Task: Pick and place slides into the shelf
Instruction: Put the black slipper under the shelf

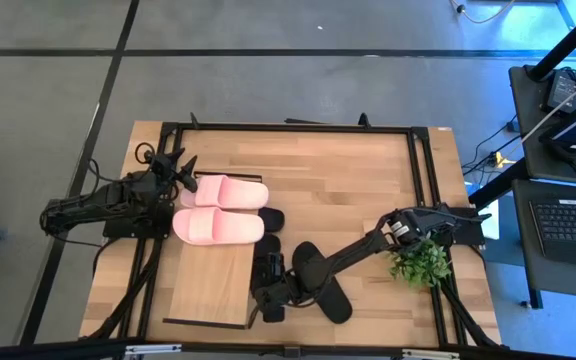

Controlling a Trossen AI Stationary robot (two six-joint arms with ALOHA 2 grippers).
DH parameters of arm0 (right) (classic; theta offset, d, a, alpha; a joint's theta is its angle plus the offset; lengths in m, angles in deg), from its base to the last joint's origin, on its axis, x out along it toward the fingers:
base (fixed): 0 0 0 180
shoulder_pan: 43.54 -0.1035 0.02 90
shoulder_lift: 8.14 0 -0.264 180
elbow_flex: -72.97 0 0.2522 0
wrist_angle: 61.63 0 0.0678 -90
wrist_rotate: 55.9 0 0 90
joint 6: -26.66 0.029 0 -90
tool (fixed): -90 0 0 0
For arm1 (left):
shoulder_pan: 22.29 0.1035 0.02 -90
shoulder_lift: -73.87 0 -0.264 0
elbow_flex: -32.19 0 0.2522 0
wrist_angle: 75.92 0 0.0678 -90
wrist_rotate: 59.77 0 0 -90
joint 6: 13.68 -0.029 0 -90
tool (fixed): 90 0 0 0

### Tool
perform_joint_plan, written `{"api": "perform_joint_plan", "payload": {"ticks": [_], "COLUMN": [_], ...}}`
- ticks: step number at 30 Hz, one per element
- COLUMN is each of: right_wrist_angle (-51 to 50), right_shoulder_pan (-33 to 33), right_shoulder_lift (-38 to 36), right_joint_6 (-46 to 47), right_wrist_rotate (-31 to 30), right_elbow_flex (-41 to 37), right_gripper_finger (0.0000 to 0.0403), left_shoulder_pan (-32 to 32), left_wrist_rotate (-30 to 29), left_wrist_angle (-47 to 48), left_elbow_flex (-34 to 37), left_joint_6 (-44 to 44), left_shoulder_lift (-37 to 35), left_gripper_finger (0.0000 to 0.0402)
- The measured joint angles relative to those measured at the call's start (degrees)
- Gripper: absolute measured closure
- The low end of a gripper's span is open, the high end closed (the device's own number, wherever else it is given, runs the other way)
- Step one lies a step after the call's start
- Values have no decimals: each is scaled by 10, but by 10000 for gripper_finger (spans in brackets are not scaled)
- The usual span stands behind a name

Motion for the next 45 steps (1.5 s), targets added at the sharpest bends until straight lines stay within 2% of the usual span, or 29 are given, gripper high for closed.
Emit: {"api": "perform_joint_plan", "payload": {"ticks": [13, 17, 23, 27, 31, 37, 45], "right_wrist_angle": [18, 19, 23, 26, 26, -53, -329], "right_shoulder_pan": [10, 10, 10, 11, 8, -6, -31], "right_shoulder_lift": [0, 0, 0, 0, 0, 0, -3], "right_joint_6": [16, 16, 18, 47, 73, 72, 65], "right_wrist_rotate": [-2, 0, 1, 16, 29, 31, -7], "right_elbow_flex": [-1, -1, -1, -1, 0, 63, 178], "right_gripper_finger": [391, 378, 311, 254, 216, 192, 190], "left_shoulder_pan": [0, 0, 0, 0, 0, 0, 0], "left_wrist_rotate": [-1, -1, -1, 0, 0, 1, 1], "left_wrist_angle": [0, 0, 0, 0, 0, 0, 0], "left_elbow_flex": [0, 0, 0, 0, 0, 0, 0], "left_joint_6": [0, 0, 0, 0, 0, 0, 0], "left_shoulder_lift": [0, 0, 0, 0, 0, 0, 0], "left_gripper_finger": [185, 185, 185, 185, 185, 185, 185]}}
